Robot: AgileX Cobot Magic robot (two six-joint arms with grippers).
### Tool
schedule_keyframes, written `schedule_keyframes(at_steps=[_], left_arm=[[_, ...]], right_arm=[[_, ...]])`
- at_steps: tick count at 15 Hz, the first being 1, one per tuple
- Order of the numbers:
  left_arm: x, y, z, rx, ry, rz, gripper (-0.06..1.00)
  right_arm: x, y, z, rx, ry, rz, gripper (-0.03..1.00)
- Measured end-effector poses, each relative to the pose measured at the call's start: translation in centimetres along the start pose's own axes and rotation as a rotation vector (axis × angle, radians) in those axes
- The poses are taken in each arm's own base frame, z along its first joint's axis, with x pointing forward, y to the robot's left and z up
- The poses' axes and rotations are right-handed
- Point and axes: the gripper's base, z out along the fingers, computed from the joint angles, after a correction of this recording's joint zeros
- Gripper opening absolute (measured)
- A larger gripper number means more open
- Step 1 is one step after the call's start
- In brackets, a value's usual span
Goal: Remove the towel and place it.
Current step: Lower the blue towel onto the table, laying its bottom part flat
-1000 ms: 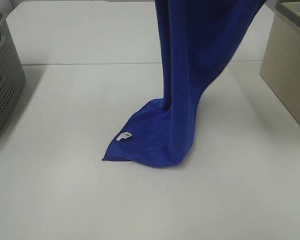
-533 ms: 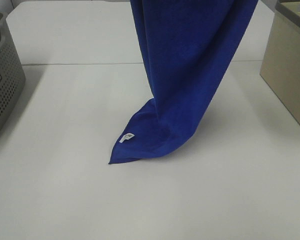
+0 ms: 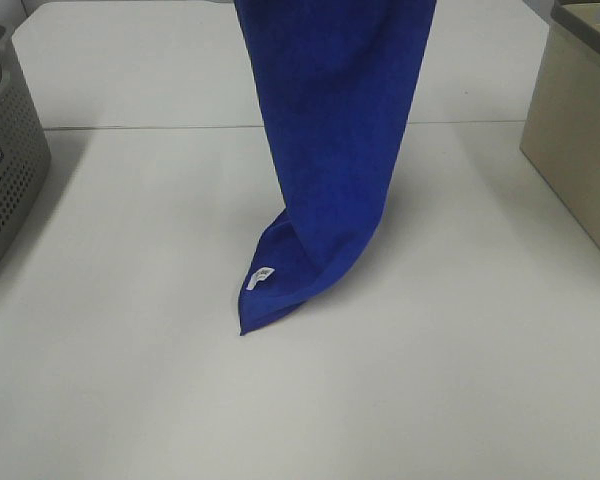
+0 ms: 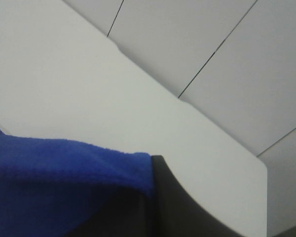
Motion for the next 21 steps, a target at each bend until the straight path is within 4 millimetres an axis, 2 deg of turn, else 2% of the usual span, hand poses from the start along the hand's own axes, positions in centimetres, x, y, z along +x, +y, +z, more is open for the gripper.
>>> schedule_keyframes(at_steps=[2, 5, 9, 12, 14, 18, 21], left_arm=[[-0.8, 0.5, 0.0, -0.041, -0.06, -0.001, 0.0], [-2.3, 1.4, -0.8, -0.01, -0.025, -0.002, 0.0], [-3.9, 2.1, -3.0, 0.058, 0.061, -0.001, 0.0], [-5.2, 2.9, -4.3, 0.055, 0.053, -0.001, 0.0], [-2.9, 3.6, -2.6, -0.002, 0.058, 0.016, 0.0], [2.5, 4.3, 1.3, -0.129, 0.011, 0.03, 0.0], [3.2, 4.8, 3.9, -0.222, -0.113, 0.041, 0.0]], right_arm=[[-1.3, -0.7, 0.2, 0.043, -0.083, 0.008, 0.02], [-3.0, -1.5, -1.8, -0.011, -0.054, 0.066, 0.02], [-2.8, -0.5, -4.0, -0.187, 0.088, 0.141, 0.02], [-2.9, -0.4, -4.7, -0.211, 0.1, 0.15, 0.02], [-2.9, -0.8, -0.9, -0.092, -0.022, 0.137, 0.02], [-2.2, -0.7, 4.6, 0.04, -0.191, 0.14, 0.02], [-3.0, -1.4, 6.7, 0.163, -0.376, 0.146, 0.02]])
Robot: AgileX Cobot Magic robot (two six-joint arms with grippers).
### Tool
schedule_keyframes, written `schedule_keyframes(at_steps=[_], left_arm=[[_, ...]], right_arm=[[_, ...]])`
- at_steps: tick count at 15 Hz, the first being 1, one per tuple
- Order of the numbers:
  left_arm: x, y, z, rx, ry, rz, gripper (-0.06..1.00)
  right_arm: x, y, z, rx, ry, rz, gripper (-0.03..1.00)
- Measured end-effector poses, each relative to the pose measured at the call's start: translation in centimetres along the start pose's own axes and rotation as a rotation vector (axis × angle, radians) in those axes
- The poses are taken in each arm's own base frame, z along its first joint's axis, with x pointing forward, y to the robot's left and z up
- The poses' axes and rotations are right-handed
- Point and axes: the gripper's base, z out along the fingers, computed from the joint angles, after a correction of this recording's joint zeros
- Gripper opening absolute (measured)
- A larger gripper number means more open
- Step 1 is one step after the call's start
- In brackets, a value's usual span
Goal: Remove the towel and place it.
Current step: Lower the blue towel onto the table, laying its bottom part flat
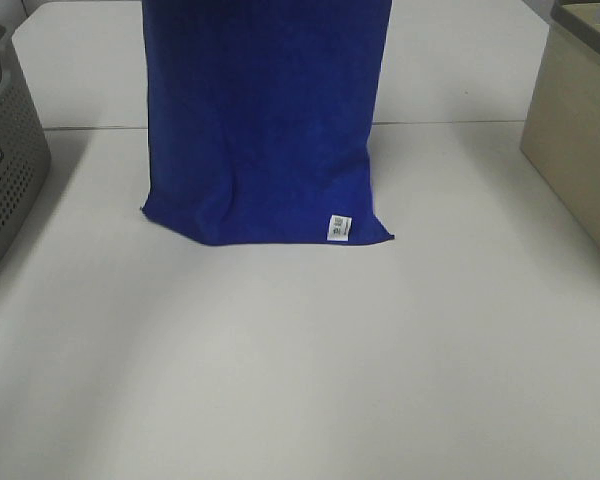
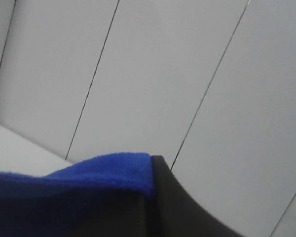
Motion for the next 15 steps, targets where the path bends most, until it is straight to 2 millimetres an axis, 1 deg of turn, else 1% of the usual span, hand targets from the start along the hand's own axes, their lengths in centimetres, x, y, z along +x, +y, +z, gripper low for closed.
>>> schedule_keyframes(at_steps=[2, 3, 4, 5, 6, 7, 8, 9, 11, 12, 13, 15], left_arm=[[-0.9, 0.5, 2.1, -0.049, -0.078, 0.0, 0.0], [-1.5, 0.9, 3.0, -0.06, -0.101, 0.001, 0.0], [-1.9, 1.1, 3.4, -0.06, -0.106, 0.003, 0.0], [-2.3, 1.3, 3.9, -0.055, -0.106, 0.014, 0.0], [-2.4, 1.3, 4.4, -0.049, -0.102, 0.021, 0.0], [-1.0, 0.4, 5.0, 0.002, -0.028, 0.026, 0.0], [0.2, -0.4, 5.1, 0.054, 0.051, 0.027, 0.0], [1.4, -1.1, 5.0, 0.12, 0.149, 0.028, 0.0], [3.0, -2.3, 4.3, 0.256, 0.351, 0.029, 0.0], [3.4, -2.6, 3.6, 0.33, 0.456, 0.03, 0.0], [3.6, -2.8, 3.2, 0.365, 0.508, 0.028, 0.0], [3.0, -2.6, 1.6, 0.452, 0.655, -0.004, 0.0]], right_arm=[[-1.6, -0.8, 1.0, 0.05, -0.108, 0.023, 0.02], [-2.5, -1.1, 1.2, 0.064, -0.147, 0.056, 0.02], [-2.9, -1.3, 1.3, 0.069, -0.163, 0.071, 0.02], [-3.6, -1.6, 1.2, 0.08, -0.195, 0.092, 0.02], [-3.8, -1.8, 1.2, 0.085, -0.205, 0.099, 0.02], [-2.6, -1.9, 1.7, 0.062, -0.131, 0.104, 0.02], [-1.3, -1.7, 2.0, 0.032, -0.046, 0.104, 0.02], [0.1, -1.3, 2.4, -0.007, 0.053, 0.108, 0.02], [2.4, -0.4, 2.0, -0.111, 0.29, 0.122, 0.02], [3.1, 0.0, 1.6, -0.157, 0.388, 0.123, 0.02], [3.4, 0.1, 1.2, -0.18, 0.437, 0.125, 0.02], [3.6, 0.5, -0.4, -0.258, 0.603, 0.131, 0.02]])
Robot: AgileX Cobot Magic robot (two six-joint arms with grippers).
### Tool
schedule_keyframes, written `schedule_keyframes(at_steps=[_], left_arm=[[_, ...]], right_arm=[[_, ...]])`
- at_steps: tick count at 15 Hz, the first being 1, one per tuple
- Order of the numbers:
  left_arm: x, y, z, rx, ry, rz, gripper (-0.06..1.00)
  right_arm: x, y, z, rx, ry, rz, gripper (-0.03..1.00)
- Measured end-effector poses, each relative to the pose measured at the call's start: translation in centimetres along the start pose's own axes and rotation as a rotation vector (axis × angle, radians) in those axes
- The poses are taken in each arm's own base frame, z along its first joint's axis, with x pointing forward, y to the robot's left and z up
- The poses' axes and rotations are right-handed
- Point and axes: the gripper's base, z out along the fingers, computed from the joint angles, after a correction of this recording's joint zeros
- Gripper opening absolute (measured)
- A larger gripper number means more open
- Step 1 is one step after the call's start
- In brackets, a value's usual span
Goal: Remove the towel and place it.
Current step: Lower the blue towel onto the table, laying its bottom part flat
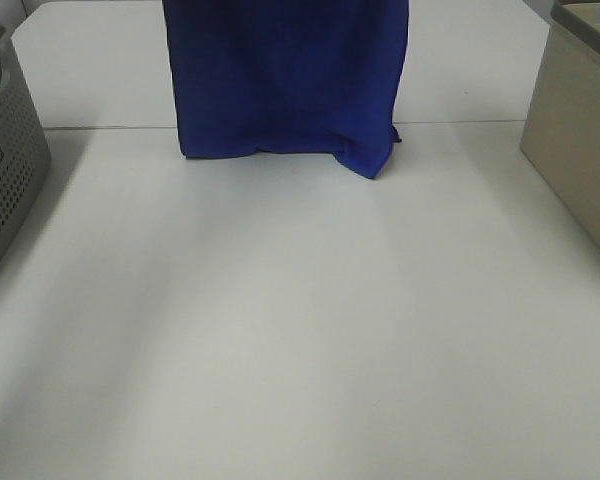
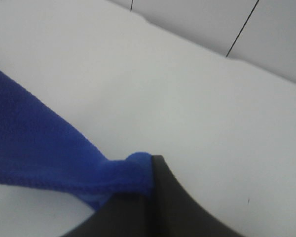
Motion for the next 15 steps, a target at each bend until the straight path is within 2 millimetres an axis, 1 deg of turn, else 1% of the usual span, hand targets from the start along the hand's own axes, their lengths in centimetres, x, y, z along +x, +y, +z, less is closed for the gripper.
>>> schedule_keyframes(at_steps=[1, 2, 3, 4, 6, 7, 8, 10, 11, 12, 13, 15], left_arm=[[0.2, -0.2, -1.1, 0.043, 0.068, -0.035, 0.0], [0.3, -0.3, -1.6, 0.066, 0.107, -0.051, 0.0], [1.0, -0.7, -3.0, 0.138, 0.231, -0.087, 0.0], [1.6, -1.2, -3.4, 0.175, 0.313, -0.143, 0.0], [2.6, -1.9, -3.2, 0.197, 0.376, -0.244, 0.0], [2.9, -2.2, -3.5, 0.207, 0.397, -0.28, 0.0], [3.2, -2.5, -4.6, 0.218, 0.42, -0.318, 0.0], [3.5, -3.0, -7.8, 0.227, 0.444, -0.382, 0.0], [3.5, -3.0, -8.8, 0.226, 0.443, -0.395, 0.0], [3.3, -3.1, -10.7, 0.224, 0.433, -0.416, 0.0], [3.4, -3.3, -12.1, 0.226, 0.429, -0.432, 0.0], [4.2, -4.3, -13.7, 0.268, 0.449, -0.478, 0.0]], right_arm=[[0.4, 0.3, -1.0, -0.03, 0.074, 0.006, 0.02], [0.7, 0.4, -1.5, -0.048, 0.119, 0.013, 0.02], [1.3, 0.8, -2.5, -0.087, 0.218, 0.022, 0.02], [2.4, 1.4, -3.3, -0.148, 0.358, 0.05, 0.02], [2.5, 1.7, -3.4, -0.177, 0.376, 0.097, 0.02], [2.3, 1.8, -4.0, -0.181, 0.369, 0.131, 0.02], [2.4, 2.0, -4.9, -0.184, 0.369, 0.161, 0.02], [3.0, 2.7, -8.1, -0.201, 0.375, 0.203, 0.02], [3.4, 2.9, -8.9, -0.209, 0.381, 0.214, 0.02], [4.1, 3.4, -10.3, -0.228, 0.391, 0.227, 0.02], [5.0, 4.1, -11.4, -0.254, 0.41, 0.246, 0.02], [7.4, 5.2, -12.7, -0.286, 0.473, 0.283, 0.02]])
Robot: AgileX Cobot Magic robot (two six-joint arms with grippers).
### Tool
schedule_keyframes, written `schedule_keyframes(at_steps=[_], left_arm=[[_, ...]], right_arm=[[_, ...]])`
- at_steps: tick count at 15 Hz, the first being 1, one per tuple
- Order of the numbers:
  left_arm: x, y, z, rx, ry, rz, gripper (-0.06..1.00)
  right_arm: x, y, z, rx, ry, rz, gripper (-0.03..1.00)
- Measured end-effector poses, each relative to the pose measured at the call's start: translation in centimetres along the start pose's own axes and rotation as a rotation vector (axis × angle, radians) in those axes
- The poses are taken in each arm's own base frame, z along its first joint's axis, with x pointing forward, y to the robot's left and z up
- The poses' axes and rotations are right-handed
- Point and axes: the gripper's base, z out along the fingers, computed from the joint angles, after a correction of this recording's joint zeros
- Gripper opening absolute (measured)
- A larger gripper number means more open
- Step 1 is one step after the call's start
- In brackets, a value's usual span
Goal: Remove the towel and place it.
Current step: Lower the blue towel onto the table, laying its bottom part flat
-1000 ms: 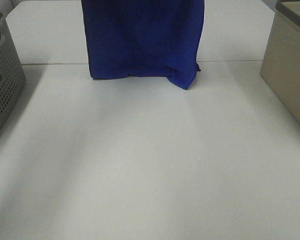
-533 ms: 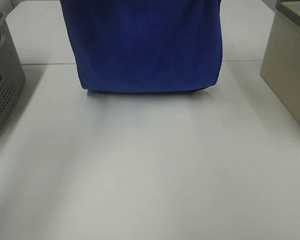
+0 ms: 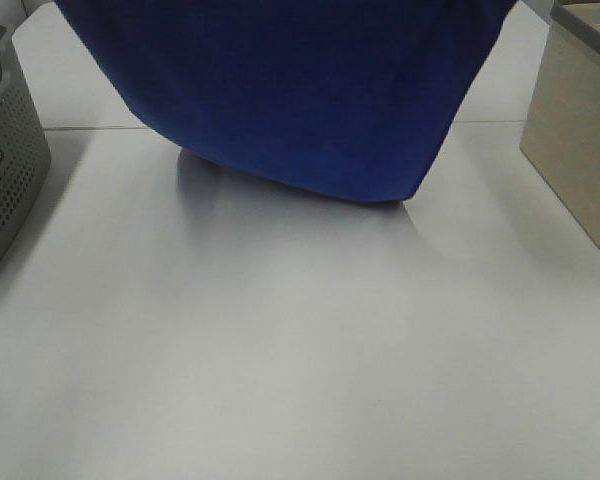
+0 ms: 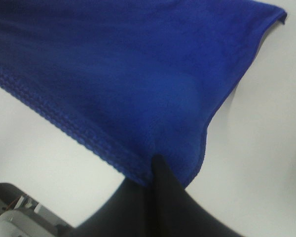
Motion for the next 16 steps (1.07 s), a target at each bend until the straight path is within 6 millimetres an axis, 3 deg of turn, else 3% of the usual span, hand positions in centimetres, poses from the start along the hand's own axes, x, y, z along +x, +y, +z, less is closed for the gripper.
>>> schedule_keyframes(at_steps=[4, 9, 13, 16], left_arm=[[3.9, -1.1, 1.2, 0.108, 0.115, -0.071, 0.0], [5.6, -3.7, -0.5, 0.166, 0.113, -0.059, 0.0], [10.0, -6.3, 3.1, 0.234, 0.318, -0.061, 0.0], [11.0, -7.2, 3.6, 0.255, 0.365, -0.049, 0.0]], right_arm=[[4.6, 0.7, 0.2, -0.041, 0.078, 0.04, 0.02], [8.3, 1.9, -1.1, -0.088, 0.072, 0.075, 0.02], [12.3, 2.1, 0.4, -0.116, 0.159, 0.121, 0.02], [14.0, 2.4, 0.8, -0.149, 0.183, 0.157, 0.02]])
